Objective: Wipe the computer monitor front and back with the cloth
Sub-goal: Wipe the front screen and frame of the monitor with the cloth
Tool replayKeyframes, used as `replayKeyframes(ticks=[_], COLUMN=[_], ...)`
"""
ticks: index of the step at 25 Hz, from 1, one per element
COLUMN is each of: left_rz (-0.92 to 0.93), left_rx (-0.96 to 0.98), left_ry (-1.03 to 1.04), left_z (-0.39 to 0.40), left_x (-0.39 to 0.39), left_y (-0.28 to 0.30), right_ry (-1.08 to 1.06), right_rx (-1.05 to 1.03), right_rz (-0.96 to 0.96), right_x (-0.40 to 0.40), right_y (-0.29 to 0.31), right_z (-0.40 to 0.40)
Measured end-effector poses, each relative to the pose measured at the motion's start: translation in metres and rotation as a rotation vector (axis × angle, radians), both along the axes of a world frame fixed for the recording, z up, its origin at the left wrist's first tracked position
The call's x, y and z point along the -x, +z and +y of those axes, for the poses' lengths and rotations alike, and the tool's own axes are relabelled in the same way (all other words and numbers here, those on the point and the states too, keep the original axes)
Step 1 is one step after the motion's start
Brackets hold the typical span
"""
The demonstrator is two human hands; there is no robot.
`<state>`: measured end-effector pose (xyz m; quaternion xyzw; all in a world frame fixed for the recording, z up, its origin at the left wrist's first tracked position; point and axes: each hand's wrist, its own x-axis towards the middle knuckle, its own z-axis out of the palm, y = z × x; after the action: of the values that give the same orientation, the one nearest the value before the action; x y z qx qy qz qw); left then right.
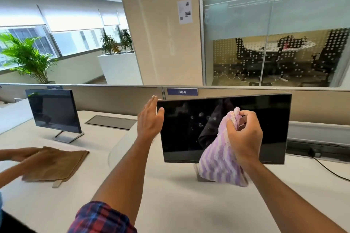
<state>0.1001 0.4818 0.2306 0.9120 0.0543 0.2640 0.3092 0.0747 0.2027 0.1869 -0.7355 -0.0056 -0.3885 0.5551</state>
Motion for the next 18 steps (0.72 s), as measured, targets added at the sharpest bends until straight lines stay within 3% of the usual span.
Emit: replayKeyframes(ticks=[6, 12, 18], left_rz=[0.123, 0.105, 0.095], left_rx=[0.128, 0.212, 0.241], left_ry=[-0.123, -0.124, -0.165], left_z=[0.029, 0.038, 0.045], left_x=[-0.029, -0.041, -0.044], left_y=[0.003, -0.005, -0.001], right_ry=[0.03, 0.091, 0.126], right_rx=[0.107, 0.27, 0.81], right_rz=[-0.069, -0.12, -0.195], right_x=[-0.035, -0.061, -0.088], right_y=[0.015, 0.035, 0.038], right_z=[0.056, 0.116, 0.164])
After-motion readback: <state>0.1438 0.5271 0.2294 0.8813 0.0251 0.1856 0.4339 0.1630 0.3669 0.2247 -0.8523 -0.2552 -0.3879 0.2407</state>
